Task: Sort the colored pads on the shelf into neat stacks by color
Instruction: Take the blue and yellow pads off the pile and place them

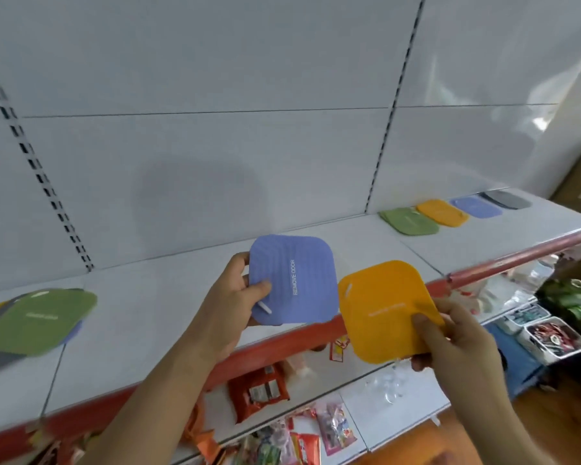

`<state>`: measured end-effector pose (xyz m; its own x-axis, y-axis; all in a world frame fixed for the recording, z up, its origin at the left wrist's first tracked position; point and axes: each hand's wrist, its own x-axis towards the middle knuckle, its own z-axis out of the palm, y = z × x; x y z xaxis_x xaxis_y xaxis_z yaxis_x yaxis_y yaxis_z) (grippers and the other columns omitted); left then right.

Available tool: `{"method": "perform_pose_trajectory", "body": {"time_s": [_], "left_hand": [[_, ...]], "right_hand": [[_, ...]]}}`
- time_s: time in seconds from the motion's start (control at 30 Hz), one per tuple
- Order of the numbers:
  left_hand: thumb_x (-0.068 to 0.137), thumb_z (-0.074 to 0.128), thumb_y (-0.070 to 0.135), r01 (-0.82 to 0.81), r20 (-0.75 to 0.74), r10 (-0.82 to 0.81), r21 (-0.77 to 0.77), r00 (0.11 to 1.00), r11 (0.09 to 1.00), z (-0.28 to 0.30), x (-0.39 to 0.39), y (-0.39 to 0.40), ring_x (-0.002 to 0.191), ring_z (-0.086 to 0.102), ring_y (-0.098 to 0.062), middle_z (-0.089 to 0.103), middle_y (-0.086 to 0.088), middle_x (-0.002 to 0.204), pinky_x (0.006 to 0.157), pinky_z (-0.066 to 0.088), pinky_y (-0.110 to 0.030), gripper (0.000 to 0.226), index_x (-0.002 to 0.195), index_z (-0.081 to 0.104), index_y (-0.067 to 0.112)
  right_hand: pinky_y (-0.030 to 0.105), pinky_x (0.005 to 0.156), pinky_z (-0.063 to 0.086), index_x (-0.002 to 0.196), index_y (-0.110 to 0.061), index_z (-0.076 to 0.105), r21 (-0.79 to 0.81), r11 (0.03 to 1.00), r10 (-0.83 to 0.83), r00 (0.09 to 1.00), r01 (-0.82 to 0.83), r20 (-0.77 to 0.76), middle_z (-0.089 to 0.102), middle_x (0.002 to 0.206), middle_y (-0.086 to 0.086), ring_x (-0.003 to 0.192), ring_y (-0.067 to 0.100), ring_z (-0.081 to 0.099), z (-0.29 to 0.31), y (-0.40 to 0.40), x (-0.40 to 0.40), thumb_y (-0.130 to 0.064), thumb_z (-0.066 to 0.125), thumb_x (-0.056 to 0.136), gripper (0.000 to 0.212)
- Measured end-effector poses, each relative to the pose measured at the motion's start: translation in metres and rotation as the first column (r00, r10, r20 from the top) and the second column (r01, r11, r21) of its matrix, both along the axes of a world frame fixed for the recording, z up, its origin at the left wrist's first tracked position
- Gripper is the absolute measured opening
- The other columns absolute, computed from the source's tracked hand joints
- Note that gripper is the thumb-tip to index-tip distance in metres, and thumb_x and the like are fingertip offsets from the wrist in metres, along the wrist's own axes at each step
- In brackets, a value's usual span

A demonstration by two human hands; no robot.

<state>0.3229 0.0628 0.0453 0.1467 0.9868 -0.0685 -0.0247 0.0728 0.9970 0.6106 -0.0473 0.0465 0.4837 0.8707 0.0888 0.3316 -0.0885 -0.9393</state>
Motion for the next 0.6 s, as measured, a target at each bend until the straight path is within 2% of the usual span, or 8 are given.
{"method": "perform_pose_trajectory", "body": {"time_s": [0.1, 0.23, 0.33, 0.43, 0.5, 0.6], "left_hand": [[0.103, 0.057, 0.005, 0.038, -0.04, -0.038, 0.0, 0.998, 0.999, -0.004, 0.055, 0.008, 0.107, 0.075, -0.035, 0.078, -0.004, 0.114, 0.094, 0.058, -0.064, 0.038, 0.128, 0.061, 0.033], [0.103, 0.058, 0.006, 0.075, -0.067, -0.075, -0.005, 0.995, 0.997, -0.014, 0.119, 0.031, 0.108, 0.075, -0.031, 0.078, -0.004, 0.114, 0.096, 0.057, -0.066, 0.038, 0.128, 0.06, 0.034], [0.103, 0.057, 0.003, 0.108, -0.053, -0.109, -0.02, 0.993, 0.994, -0.02, 0.167, 0.059, 0.106, 0.075, -0.033, 0.078, -0.007, 0.112, 0.093, 0.058, -0.067, 0.037, 0.127, 0.061, 0.031], [0.102, 0.056, 0.0, 0.141, -0.013, -0.141, -0.02, 0.99, 0.99, -0.025, 0.22, 0.092, 0.107, 0.071, -0.044, 0.075, -0.016, 0.113, 0.085, 0.062, -0.066, 0.036, 0.125, 0.062, 0.026], [0.101, 0.055, -0.002, 0.156, 0.015, -0.156, -0.02, 0.988, 0.988, -0.027, 0.254, 0.116, 0.105, 0.068, -0.048, 0.071, -0.021, 0.116, 0.076, 0.065, -0.059, 0.036, 0.124, 0.062, 0.025], [0.102, 0.054, -0.002, 0.185, 0.05, -0.184, -0.028, 0.982, 0.982, -0.023, 0.303, 0.149, 0.097, 0.069, -0.045, 0.07, -0.02, 0.118, 0.072, 0.065, -0.053, 0.037, 0.125, 0.062, 0.026]], "right_hand": [[0.049, 0.061, 0.06, 0.106, -0.027, 0.065, -0.007, 0.999, -0.045, 0.998, 0.045, -0.054, 0.072, 0.073, 0.008, 0.05, 0.035, 0.067, -0.005, -0.005, 0.05, -0.019, 0.062, 0.102, 0.01], [0.048, 0.061, 0.058, 0.106, -0.025, 0.067, -0.021, 0.994, -0.109, 0.991, 0.108, -0.082, 0.072, 0.072, 0.008, 0.05, 0.034, 0.066, -0.018, 0.0, 0.103, -0.016, 0.062, 0.102, 0.01], [0.053, 0.063, 0.06, 0.105, -0.025, 0.067, -0.052, 0.986, -0.163, 0.982, 0.159, -0.094, 0.072, 0.071, 0.009, 0.051, 0.036, 0.067, -0.026, 0.013, 0.138, -0.017, 0.064, 0.101, 0.009], [0.054, 0.062, 0.061, 0.104, -0.027, 0.066, -0.062, 0.976, -0.214, 0.974, 0.21, -0.076, 0.073, 0.072, 0.004, 0.052, 0.033, 0.068, -0.025, 0.035, 0.178, -0.018, 0.065, 0.101, 0.009], [0.051, 0.062, 0.061, 0.105, -0.028, 0.066, -0.064, 0.97, -0.239, 0.97, 0.236, -0.048, 0.073, 0.07, 0.0, 0.051, 0.027, 0.068, -0.019, 0.051, 0.205, -0.018, 0.064, 0.102, 0.01], [0.04, 0.058, 0.056, 0.106, -0.024, 0.066, -0.033, 0.962, -0.273, 0.962, 0.272, -0.027, 0.072, 0.07, -0.002, 0.051, 0.022, 0.067, -0.006, 0.076, 0.246, -0.017, 0.062, 0.102, 0.009]]}}
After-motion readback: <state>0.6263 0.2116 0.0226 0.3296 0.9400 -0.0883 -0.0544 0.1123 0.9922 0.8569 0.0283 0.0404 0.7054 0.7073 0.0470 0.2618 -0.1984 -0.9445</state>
